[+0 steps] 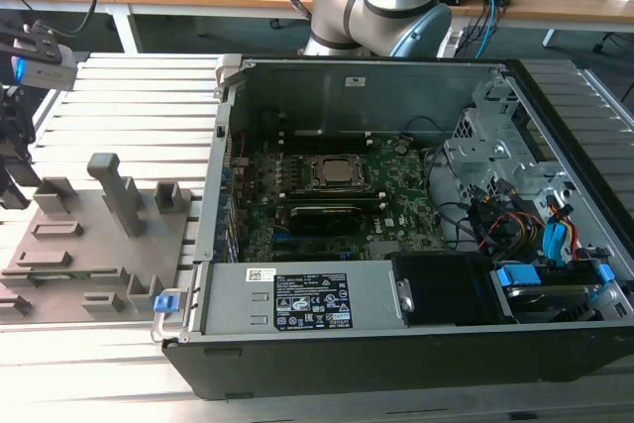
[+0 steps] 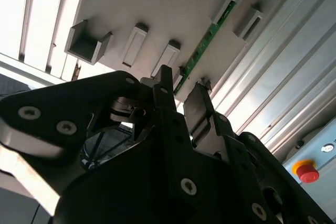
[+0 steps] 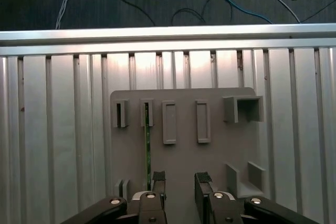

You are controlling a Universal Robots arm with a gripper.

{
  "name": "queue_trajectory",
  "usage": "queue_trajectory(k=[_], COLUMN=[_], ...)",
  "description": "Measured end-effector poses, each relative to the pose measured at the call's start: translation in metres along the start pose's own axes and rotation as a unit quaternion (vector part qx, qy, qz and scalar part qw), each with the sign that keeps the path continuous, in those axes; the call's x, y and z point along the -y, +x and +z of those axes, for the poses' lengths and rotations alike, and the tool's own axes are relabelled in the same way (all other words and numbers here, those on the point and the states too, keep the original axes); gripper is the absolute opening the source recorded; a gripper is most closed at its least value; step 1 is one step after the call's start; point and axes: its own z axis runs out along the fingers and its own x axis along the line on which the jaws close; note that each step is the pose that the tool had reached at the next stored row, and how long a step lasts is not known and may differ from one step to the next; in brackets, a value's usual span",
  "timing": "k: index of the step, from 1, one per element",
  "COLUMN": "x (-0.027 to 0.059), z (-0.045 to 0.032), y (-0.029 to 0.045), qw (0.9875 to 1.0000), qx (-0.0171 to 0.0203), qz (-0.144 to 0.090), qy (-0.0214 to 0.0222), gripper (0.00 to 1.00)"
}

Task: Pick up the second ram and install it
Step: 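Pick up the second ram and move it above second insertion slot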

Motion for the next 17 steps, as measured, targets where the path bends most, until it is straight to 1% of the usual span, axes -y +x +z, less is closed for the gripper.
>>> queue_trajectory(k=[11, 17], x=[0.0005, 0.0007], z=[0.0099, 0.0127], y=[0.0021, 0.0025], qw=[1.0, 1.0], qx=[-0.0001, 0.0], qz=[0.0, 0.0], qy=[0.0, 0.0], gripper=[0.36, 0.36])
